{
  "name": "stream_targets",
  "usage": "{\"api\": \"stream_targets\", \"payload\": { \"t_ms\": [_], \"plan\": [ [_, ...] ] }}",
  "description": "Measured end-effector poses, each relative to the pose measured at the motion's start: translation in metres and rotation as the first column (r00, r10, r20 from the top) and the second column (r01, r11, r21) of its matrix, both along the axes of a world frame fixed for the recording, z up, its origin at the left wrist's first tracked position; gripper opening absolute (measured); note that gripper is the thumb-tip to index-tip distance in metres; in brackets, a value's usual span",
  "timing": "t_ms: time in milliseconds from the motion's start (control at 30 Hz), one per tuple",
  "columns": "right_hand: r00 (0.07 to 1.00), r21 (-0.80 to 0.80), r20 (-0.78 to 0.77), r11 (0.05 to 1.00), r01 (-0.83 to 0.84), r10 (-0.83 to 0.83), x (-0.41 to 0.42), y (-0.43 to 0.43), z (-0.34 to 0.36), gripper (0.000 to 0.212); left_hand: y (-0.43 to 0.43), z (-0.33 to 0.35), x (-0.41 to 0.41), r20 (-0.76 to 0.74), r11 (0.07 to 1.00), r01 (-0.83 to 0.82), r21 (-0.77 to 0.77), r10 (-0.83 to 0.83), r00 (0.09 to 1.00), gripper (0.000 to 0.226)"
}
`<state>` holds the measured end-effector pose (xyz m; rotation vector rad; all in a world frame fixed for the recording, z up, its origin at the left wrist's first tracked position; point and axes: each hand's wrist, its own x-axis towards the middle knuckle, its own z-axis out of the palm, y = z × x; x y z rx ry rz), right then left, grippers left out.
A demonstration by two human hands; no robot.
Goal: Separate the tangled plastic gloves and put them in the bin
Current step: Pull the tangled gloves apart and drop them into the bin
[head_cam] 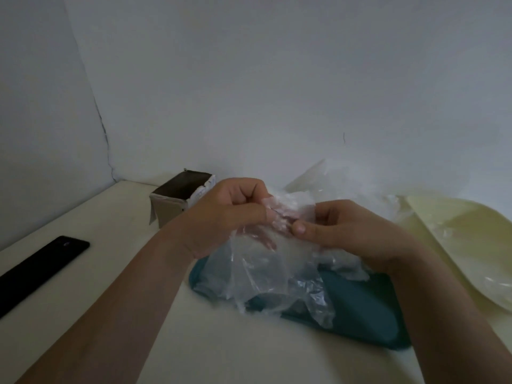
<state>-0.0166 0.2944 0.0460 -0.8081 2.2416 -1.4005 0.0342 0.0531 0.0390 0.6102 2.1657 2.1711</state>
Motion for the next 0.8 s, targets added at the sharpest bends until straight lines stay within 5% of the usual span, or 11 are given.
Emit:
{"api": "stream_targets", "payload": {
  "t_ms": [133, 267, 500, 600, 667, 733, 800],
  "plan": [
    [0.963, -0.075, 0.126, 0.970, -0.232, 0.240, 0.001, 0.014, 0.000, 0.043, -0.003, -0.004, -0.001, -0.022, 0.997, -0.062, -0.040, 0.061, 0.998, 0.012],
    [0.987, -0.024, 0.044, 0.988, -0.150, 0.151, -0.003, 0.017, -0.001, 0.037, -0.008, 0.002, -0.004, -0.005, 0.983, -0.087, -0.162, 0.087, 0.996, 0.003],
    [0.991, -0.246, 0.116, 0.965, 0.089, -0.062, 0.000, -0.005, -0.011, 0.024, -0.005, -0.002, -0.008, -0.026, 0.940, -0.289, -0.182, 0.289, 0.957, 0.008],
    [0.961, -0.174, 0.022, 0.946, 0.274, -0.274, -0.006, 0.001, -0.015, 0.022, -0.021, -0.012, -0.006, -0.057, 0.808, -0.572, -0.143, 0.570, 0.820, 0.007],
    [0.933, -0.118, -0.073, 0.932, 0.342, -0.352, -0.010, 0.005, -0.016, 0.021, -0.036, -0.031, -0.004, -0.114, 0.673, -0.665, -0.322, 0.670, 0.734, 0.015],
    [0.934, -0.087, -0.120, 0.941, 0.327, -0.336, -0.010, 0.005, -0.017, 0.022, -0.042, -0.055, 0.003, -0.177, 0.516, -0.548, -0.659, 0.602, 0.779, 0.034],
    [0.949, -0.063, -0.139, 0.959, 0.276, -0.282, -0.010, 0.003, -0.018, 0.023, -0.041, -0.079, 0.009, -0.174, 0.376, -0.425, -0.823, 0.545, 0.820, 0.050]
  ]
}}
